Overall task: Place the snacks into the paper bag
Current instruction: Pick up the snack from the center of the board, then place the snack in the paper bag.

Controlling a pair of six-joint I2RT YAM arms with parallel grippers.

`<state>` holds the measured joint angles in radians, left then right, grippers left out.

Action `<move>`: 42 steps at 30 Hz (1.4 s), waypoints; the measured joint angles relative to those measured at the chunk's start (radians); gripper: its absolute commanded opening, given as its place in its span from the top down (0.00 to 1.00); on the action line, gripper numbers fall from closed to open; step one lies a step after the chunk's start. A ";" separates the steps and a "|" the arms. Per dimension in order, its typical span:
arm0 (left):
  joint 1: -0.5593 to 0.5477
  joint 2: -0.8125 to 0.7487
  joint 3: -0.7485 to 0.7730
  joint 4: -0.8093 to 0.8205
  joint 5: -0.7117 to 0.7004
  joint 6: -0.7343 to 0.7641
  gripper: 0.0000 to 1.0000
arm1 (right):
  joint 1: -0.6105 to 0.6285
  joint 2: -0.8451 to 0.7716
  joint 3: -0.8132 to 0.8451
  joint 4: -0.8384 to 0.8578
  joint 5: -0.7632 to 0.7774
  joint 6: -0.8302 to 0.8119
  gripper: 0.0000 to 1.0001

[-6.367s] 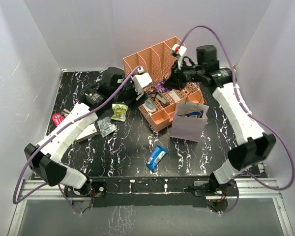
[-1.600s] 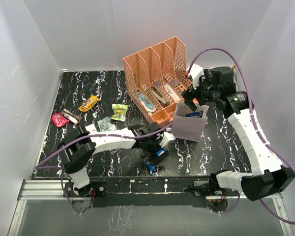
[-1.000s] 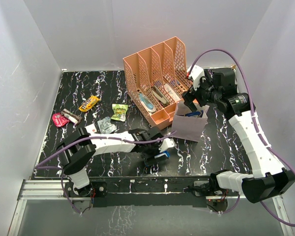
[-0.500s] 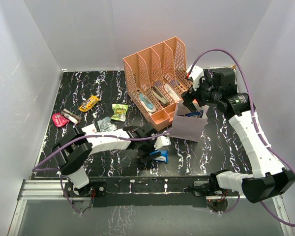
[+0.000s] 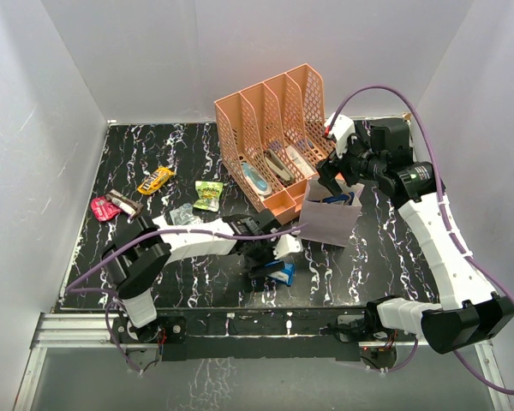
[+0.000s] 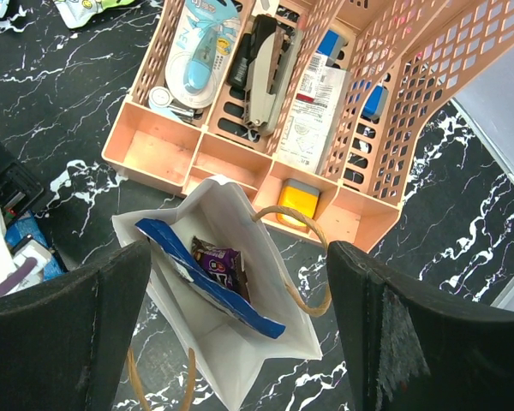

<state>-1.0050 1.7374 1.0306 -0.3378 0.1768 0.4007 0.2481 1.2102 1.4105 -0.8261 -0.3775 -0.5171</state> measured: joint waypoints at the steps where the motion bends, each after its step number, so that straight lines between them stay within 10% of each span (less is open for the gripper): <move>1: 0.000 0.006 0.009 -0.007 0.000 0.000 0.42 | 0.000 0.000 0.000 0.000 0.000 0.000 0.13; 21: 0.003 -0.068 -0.019 -0.068 0.033 0.089 0.80 | 0.000 -0.032 -0.014 0.001 -0.023 -0.006 0.12; 42: 0.338 -0.290 -0.002 -0.167 0.443 0.058 0.83 | 0.003 0.009 0.140 0.031 -0.249 -0.058 0.10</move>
<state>-0.6670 1.4475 1.0286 -0.5053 0.6201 0.4583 0.2508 1.2194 1.5505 -0.7948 -0.6262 -0.5751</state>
